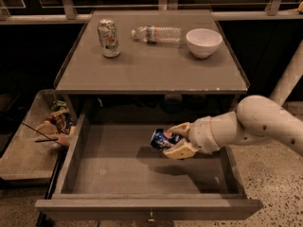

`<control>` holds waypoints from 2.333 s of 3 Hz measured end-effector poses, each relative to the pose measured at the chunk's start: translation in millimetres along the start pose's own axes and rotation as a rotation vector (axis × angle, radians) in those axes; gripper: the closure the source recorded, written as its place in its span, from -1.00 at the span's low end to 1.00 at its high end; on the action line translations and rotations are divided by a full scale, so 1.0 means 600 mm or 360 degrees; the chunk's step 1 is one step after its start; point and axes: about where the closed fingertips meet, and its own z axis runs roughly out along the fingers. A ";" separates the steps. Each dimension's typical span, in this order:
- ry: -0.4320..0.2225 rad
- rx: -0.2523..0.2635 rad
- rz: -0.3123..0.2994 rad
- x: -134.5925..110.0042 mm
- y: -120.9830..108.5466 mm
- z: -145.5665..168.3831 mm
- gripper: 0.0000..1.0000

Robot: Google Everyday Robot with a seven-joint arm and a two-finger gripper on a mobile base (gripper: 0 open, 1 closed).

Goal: Place pepsi can into top drawer

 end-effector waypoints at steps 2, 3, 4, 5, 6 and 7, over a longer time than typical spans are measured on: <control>-0.0207 0.0085 0.0193 0.035 0.023 0.070 1.00; -0.0201 0.0150 0.0225 0.049 0.015 0.077 1.00; -0.0170 0.0187 0.0259 0.076 -0.007 0.091 1.00; -0.0166 0.0190 0.0262 0.079 -0.010 0.092 0.69; -0.0166 0.0190 0.0262 0.079 -0.010 0.093 0.23; -0.0166 0.0190 0.0262 0.079 -0.010 0.093 -0.24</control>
Offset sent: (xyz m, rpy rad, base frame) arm -0.0053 0.0237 -0.0602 0.1955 0.0250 -0.1937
